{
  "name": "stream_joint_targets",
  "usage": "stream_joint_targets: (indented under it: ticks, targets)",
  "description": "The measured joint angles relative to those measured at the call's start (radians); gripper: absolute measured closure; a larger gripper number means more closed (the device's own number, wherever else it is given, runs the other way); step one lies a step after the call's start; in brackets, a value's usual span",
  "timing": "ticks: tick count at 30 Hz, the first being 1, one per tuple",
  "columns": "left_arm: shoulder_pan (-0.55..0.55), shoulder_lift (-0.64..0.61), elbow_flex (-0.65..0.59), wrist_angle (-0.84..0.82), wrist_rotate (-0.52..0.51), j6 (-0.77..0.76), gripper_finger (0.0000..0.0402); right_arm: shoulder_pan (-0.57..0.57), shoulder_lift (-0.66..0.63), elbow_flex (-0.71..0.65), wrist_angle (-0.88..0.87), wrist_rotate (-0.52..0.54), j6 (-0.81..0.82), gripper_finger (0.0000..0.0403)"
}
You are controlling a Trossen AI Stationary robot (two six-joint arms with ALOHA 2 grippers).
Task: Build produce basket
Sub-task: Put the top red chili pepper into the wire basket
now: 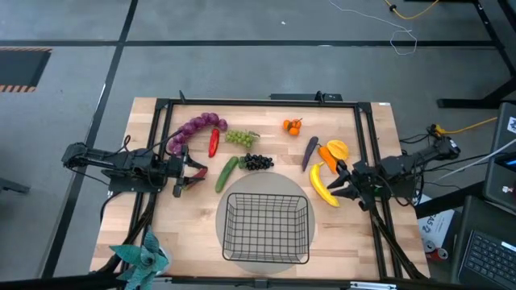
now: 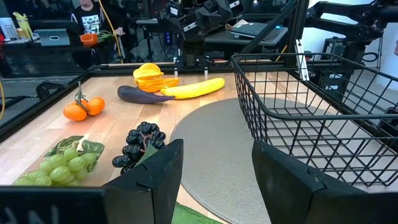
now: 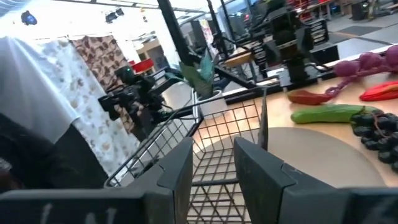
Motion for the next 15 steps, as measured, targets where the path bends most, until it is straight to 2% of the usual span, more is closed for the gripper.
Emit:
stream_joint_targets:
  ticks: [11, 15]
  targets:
    - [0.0, 0.0, 0.0, 0.0, 0.0, 0.0, 0.0214, 0.077, 0.001, 0.0, 0.004, 0.321, 0.013, 0.0283]
    - [0.0, 0.0, 0.0, 0.0, 0.0, 0.0, 0.0214, 0.083, 0.002, 0.0, -0.002, 0.414, 0.063, 0.0283]
